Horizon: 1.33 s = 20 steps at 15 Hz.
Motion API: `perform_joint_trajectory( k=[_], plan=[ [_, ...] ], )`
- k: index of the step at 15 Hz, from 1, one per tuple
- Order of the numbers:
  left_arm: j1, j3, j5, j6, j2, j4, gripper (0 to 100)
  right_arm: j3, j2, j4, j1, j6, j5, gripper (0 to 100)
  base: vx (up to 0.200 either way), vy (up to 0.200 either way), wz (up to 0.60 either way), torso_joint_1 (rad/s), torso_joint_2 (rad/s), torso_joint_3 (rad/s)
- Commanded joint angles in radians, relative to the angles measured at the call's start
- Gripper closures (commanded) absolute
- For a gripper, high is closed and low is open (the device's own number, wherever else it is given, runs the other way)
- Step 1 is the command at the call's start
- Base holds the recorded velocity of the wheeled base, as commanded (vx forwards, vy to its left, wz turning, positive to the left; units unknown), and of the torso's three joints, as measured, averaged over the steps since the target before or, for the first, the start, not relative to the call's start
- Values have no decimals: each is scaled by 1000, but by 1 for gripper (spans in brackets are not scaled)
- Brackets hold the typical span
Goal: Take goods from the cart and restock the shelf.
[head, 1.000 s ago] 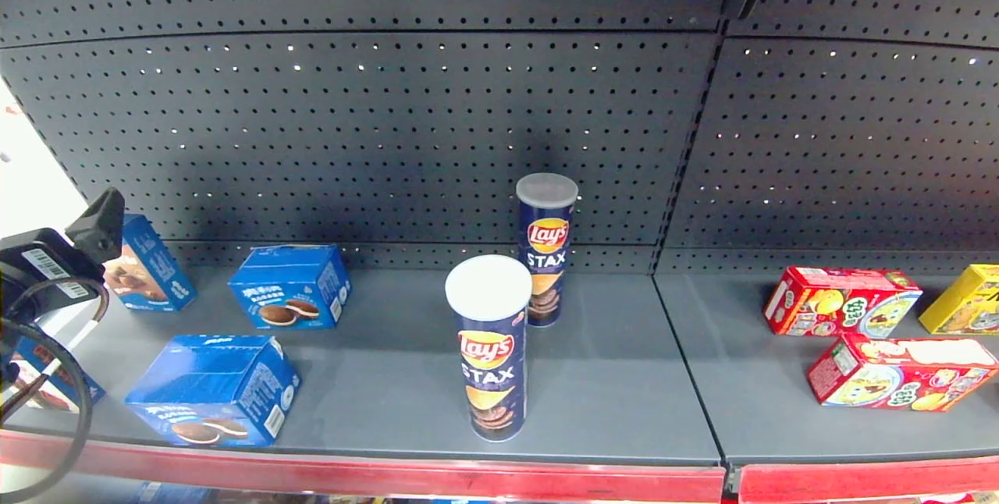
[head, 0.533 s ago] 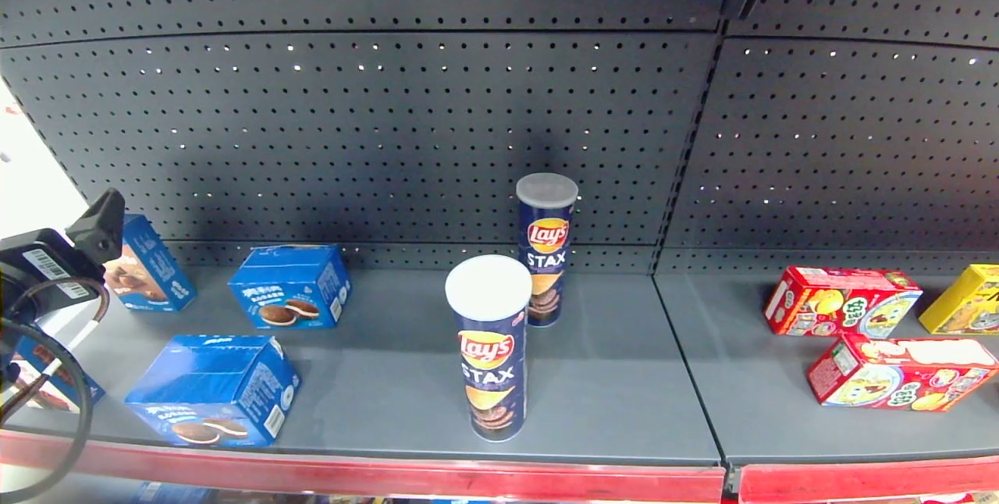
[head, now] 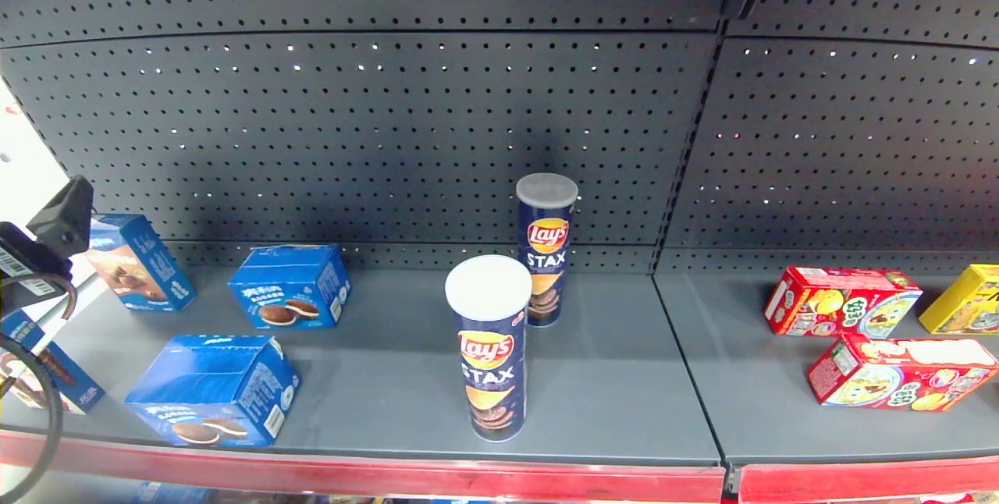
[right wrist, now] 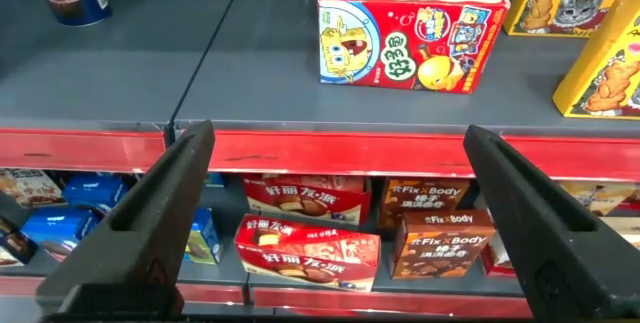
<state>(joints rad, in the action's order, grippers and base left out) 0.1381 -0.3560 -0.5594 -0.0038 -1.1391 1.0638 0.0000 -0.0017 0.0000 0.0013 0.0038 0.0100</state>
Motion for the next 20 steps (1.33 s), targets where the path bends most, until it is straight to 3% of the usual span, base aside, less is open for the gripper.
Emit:
perform_joint_trajectory(
  k=[1,2,5,7,9,15,20],
  plan=[
    [5,17,3,-2,71,-4,0,0,2,0,0,1,1,0,0,0,0,0,0,0],
    [11,41,19,-2,91,-5,0,0,2,0,0,1,1,0,0,0,0,0,0,0],
    [100,187,203,16,150,-22,0,0,2,0,0,-1,1,0,0,0,0,0,0,0],
    [138,233,308,88,157,-93,0,0,2,0,0,-1,1,0,0,0,0,0,0,0],
    [178,233,355,120,154,-171,0,0,2,0,0,1,1,0,0,0,0,0,0,0],
    [307,178,352,123,-103,-191,0,0,2,0,0,1,1,0,0,0,0,0,0,0],
    [339,74,352,123,-326,-186,0,0,2,0,0,1,1,0,0,0,0,0,0,0]
  ],
)
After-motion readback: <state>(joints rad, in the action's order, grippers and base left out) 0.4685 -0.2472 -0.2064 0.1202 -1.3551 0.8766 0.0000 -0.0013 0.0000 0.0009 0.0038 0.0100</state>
